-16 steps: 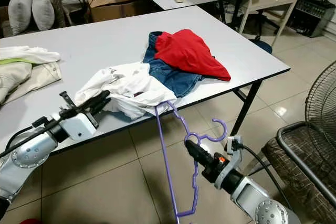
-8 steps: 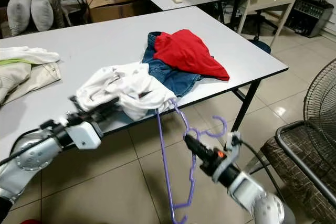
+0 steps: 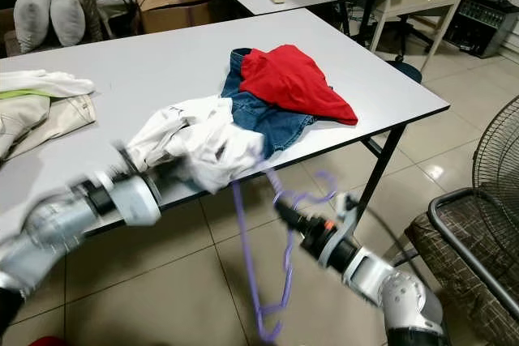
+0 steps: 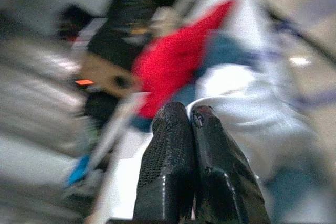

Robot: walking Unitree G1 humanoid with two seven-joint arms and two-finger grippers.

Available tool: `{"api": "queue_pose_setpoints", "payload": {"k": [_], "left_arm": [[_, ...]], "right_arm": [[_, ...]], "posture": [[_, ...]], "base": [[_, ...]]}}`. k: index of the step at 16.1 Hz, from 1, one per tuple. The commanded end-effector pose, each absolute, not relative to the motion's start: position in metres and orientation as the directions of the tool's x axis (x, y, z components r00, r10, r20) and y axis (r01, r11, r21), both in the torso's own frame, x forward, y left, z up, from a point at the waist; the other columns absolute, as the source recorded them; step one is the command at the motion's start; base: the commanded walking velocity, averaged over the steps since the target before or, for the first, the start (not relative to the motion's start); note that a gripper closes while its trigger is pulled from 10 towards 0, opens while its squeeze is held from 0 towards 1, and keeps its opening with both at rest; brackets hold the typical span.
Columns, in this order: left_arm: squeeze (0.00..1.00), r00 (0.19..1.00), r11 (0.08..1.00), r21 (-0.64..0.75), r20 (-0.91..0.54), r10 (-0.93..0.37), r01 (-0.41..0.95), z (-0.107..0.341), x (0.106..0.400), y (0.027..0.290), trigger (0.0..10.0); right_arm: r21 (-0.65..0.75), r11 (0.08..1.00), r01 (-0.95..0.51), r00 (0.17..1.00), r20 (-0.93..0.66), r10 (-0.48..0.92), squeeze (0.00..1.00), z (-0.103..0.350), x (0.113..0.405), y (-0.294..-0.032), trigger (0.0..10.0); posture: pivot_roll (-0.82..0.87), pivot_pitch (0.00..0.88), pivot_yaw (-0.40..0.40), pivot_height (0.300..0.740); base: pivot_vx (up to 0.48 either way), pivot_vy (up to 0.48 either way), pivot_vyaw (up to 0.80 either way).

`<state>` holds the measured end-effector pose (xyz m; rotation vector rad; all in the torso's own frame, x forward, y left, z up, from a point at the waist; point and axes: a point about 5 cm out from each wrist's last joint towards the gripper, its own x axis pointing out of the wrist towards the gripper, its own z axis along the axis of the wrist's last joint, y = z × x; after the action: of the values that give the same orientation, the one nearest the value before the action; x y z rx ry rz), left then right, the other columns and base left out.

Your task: Hang hanger

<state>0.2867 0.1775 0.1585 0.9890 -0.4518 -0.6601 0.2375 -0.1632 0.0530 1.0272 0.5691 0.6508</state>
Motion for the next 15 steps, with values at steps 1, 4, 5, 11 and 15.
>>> {"api": "queue_pose_setpoints", "payload": {"k": [1,4,5,11,15], "left_arm": [[0.0,0.708,0.436,0.878,0.179,-0.683,0.199,0.181,0.288,0.18,0.0],[0.0,0.61,0.384,0.89,0.165,-0.775,0.247,0.179,0.279,0.165,0.0],[0.0,0.584,0.348,0.889,0.118,-0.803,0.298,0.171,0.275,0.159,0.0],[0.0,0.558,0.219,0.853,-0.098,-0.824,0.474,0.132,0.266,0.159,0.0],[0.0,0.587,0.216,0.853,-0.124,-0.8,0.475,0.131,0.271,0.163,0.0]], "right_arm": [[0.895,0.384,-0.225,0.651,-0.156,0.743,0.0,0.052,0.235,-0.162,10.0],[0.901,0.372,-0.222,0.667,-0.138,0.732,0.0,0.053,0.241,-0.165,10.0],[0.905,0.355,-0.234,0.682,-0.107,0.723,0.0,0.057,0.245,-0.166,10.0],[0.922,0.286,-0.261,0.742,0.002,0.67,0.0,0.078,0.272,-0.167,10.0],[0.945,0.261,-0.196,0.749,-0.027,0.662,0.0,0.073,0.278,-0.153,10.0]], "posture": [[-0.11,0.0,0.026,0.74],[-0.11,0.0,0.026,0.74],[-0.11,0.0,0.028,0.74],[-0.11,0.0,0.027,0.74],[-0.1,0.0,0.026,0.74]], "base": [[0.0,0.0,0.0],[0.0,0.0,0.0],[0.0,0.0,0.0],[0.0,0.0,0.0],[0.0,0.0,0.0]]}}
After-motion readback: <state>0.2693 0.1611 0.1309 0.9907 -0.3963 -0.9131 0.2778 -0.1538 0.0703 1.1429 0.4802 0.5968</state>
